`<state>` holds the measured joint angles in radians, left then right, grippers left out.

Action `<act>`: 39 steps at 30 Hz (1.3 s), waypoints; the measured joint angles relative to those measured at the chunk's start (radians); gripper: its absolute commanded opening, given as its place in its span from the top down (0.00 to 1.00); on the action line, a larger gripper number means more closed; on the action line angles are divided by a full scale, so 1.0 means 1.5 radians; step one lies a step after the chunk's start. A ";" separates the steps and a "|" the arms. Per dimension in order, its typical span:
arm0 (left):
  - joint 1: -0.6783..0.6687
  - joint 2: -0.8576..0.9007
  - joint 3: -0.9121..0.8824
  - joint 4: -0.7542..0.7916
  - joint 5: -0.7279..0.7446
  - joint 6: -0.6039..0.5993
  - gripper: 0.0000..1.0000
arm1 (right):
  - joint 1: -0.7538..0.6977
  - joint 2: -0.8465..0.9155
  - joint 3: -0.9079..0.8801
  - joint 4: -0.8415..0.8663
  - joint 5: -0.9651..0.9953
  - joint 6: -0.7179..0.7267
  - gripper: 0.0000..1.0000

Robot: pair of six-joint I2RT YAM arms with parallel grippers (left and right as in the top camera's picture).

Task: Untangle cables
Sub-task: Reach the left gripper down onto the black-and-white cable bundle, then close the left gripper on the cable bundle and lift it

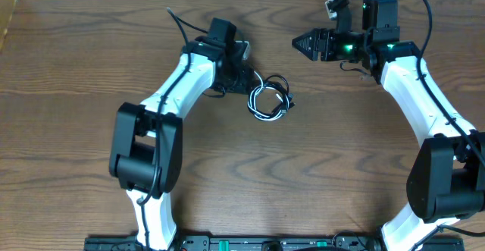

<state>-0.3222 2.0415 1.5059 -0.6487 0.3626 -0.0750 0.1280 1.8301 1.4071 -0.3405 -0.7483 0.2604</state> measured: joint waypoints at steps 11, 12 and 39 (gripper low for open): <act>-0.002 0.021 0.000 -0.017 -0.002 -0.030 0.44 | 0.000 0.000 0.000 0.001 0.011 0.014 0.31; -0.002 0.025 0.000 -0.019 -0.002 -0.033 0.44 | 0.000 0.000 0.000 0.001 0.011 0.015 0.31; -0.041 0.023 0.003 -0.046 -0.037 -0.092 0.93 | 0.000 0.000 0.000 -0.024 0.046 0.025 0.30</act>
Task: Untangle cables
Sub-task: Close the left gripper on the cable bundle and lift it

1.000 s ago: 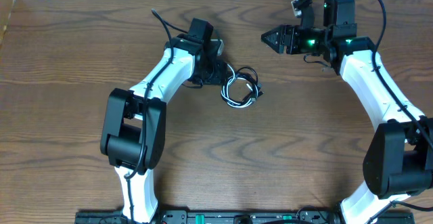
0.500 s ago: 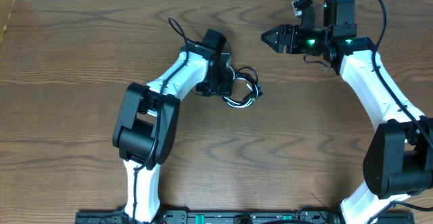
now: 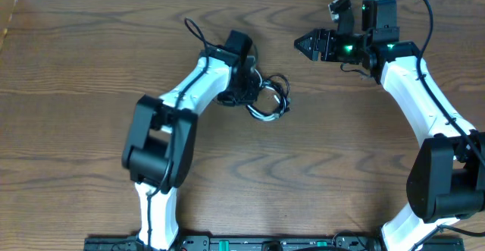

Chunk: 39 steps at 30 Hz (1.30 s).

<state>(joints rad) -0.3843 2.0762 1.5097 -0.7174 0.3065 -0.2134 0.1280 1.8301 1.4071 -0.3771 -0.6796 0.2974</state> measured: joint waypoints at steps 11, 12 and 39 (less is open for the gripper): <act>0.011 -0.292 0.020 -0.006 -0.009 0.000 0.93 | 0.031 0.000 0.000 0.036 -0.023 0.009 0.33; 0.011 -0.295 0.020 -0.014 -0.012 0.000 0.92 | 0.040 0.000 0.000 0.047 -0.029 0.011 0.33; 0.052 -0.264 0.010 -0.141 0.021 0.234 0.93 | 0.097 0.006 0.000 0.068 -0.002 0.058 0.29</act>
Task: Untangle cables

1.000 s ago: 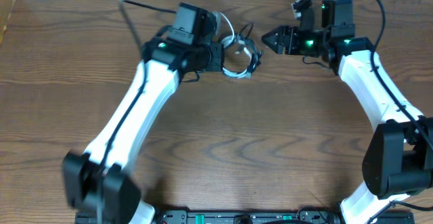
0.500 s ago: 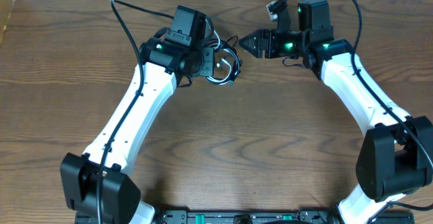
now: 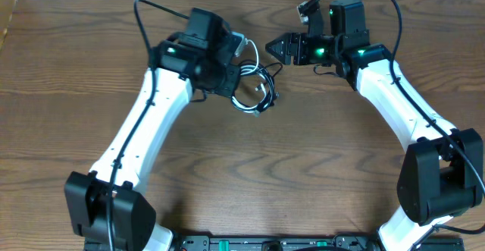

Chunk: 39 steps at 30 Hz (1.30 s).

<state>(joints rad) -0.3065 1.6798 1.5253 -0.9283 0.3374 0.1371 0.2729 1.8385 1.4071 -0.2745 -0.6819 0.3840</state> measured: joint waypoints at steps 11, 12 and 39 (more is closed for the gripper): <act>0.171 0.000 0.000 -0.022 0.268 0.119 0.93 | 0.000 0.000 0.000 -0.004 -0.024 -0.022 0.35; 0.183 0.000 0.000 -0.023 0.280 0.120 0.93 | 0.000 0.000 0.000 -0.003 -0.033 -0.029 0.37; 0.209 0.013 0.000 0.003 0.288 0.021 0.93 | 0.013 0.001 0.000 -0.007 -0.147 -0.073 0.39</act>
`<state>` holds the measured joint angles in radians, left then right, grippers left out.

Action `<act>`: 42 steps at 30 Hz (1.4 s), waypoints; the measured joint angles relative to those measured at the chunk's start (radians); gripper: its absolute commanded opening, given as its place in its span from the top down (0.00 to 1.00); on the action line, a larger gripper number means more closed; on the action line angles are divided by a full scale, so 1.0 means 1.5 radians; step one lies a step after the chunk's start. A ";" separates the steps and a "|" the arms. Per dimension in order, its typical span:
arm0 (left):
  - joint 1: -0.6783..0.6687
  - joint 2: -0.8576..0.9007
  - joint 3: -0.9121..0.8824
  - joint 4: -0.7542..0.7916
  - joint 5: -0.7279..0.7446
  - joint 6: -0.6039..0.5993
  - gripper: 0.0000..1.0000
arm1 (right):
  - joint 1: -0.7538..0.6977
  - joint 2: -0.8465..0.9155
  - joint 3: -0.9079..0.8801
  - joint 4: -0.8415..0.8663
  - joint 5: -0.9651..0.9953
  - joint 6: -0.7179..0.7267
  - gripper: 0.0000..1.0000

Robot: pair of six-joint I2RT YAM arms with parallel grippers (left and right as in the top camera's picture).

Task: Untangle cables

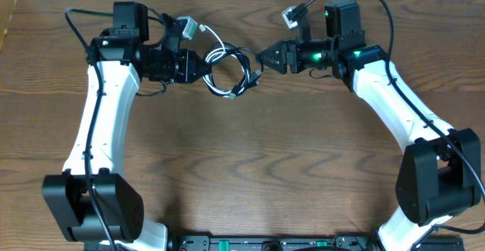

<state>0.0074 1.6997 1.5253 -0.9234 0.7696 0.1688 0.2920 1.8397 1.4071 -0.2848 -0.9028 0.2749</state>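
Observation:
A tangled bundle of black and white cables hangs between the two grippers, over the far middle of the table. My left gripper points right and is shut on the bundle's left side, with a white plug sticking up behind it. From the right, my right gripper points left, its fingers drawn together to a point. Its tip meets the bundle's upper right loop. Whether a strand is pinched there does not show.
The brown wooden table runs to a white wall edge at the back. Each arm's own black cable arcs above its wrist. A dark rail runs along the table's front edge.
My left arm has swung out to the left, and its gripper now points right with the bundle drawn up and left. The right gripper has moved slightly left and now touches the bundle.
At first my left gripper was at the bundle lying on the table and the right gripper hung far off to the right. The left stayed on the cables, then held them lifted nearer the right gripper. Now the bundle hangs between both grippers.

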 measured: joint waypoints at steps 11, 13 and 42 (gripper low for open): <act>0.000 0.010 0.000 0.007 -0.004 -0.026 0.93 | -0.019 0.000 0.000 0.005 -0.001 -0.006 0.36; 0.000 0.010 0.000 0.007 -0.005 -0.028 0.93 | -0.031 0.000 0.000 0.017 -0.024 -0.006 0.38; -0.176 0.010 0.000 0.153 -0.453 -0.558 0.93 | 0.040 0.000 0.000 -0.077 0.128 0.088 0.99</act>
<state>-0.2569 1.7153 1.5249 -0.6945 0.0902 -0.6682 0.3519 1.8397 1.4071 -0.4000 -0.7105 0.4068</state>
